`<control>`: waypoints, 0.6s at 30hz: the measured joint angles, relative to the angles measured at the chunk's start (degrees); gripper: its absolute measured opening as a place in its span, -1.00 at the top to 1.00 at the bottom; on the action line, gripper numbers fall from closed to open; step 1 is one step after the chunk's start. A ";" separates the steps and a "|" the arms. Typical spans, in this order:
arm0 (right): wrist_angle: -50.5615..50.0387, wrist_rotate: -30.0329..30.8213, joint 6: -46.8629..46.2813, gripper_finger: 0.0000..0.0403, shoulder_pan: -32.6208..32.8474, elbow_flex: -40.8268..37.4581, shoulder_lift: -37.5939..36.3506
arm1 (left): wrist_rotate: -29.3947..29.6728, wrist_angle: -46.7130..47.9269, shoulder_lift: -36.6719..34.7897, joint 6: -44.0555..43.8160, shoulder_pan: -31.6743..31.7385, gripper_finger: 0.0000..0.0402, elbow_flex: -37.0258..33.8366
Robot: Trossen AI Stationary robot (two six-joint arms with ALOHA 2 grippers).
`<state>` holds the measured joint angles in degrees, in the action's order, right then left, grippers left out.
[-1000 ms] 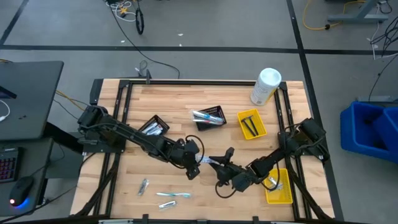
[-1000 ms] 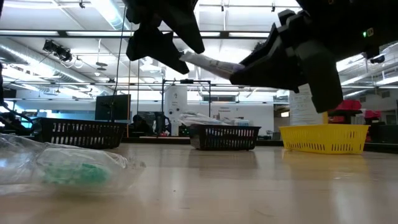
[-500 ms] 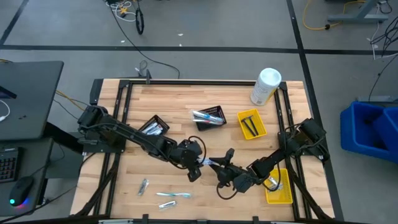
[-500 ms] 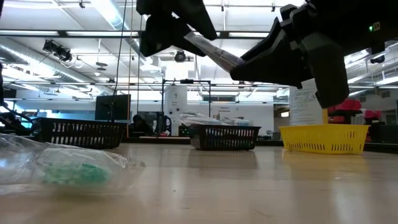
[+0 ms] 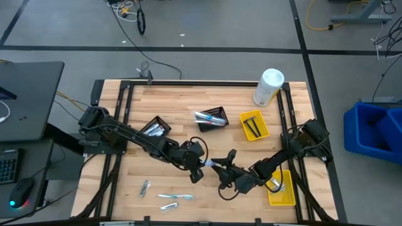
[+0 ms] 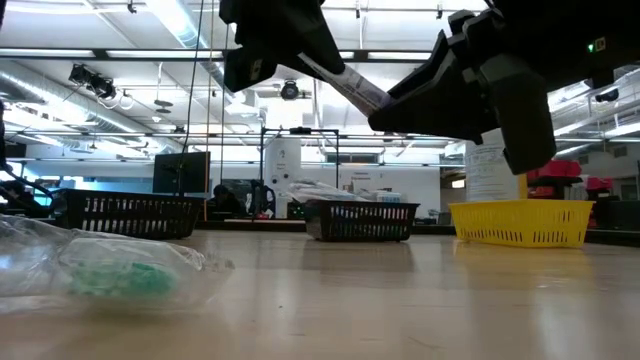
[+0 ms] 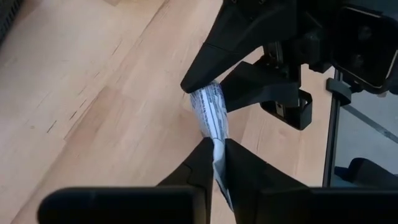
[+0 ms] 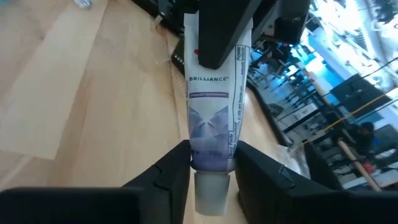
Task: Pick & Place Travel size toiletries
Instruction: Put the white toothpaste into the left black basket
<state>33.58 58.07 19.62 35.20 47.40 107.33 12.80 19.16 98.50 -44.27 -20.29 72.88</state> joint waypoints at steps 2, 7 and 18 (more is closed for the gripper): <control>0.11 -1.90 -1.27 0.34 -0.12 0.00 0.00 | -0.25 0.19 0.00 0.07 -0.02 0.83 0.00; -0.32 -5.65 -5.88 0.16 -1.10 0.02 -0.02 | -0.20 0.99 0.00 0.14 -0.08 0.83 0.00; -0.15 1.97 -8.24 -0.26 -0.24 0.04 -0.02 | 2.73 15.76 -3.25 -7.52 -1.91 0.88 0.02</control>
<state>33.43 60.04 11.38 34.96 47.44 107.31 15.53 34.92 95.25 -51.80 -22.21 72.90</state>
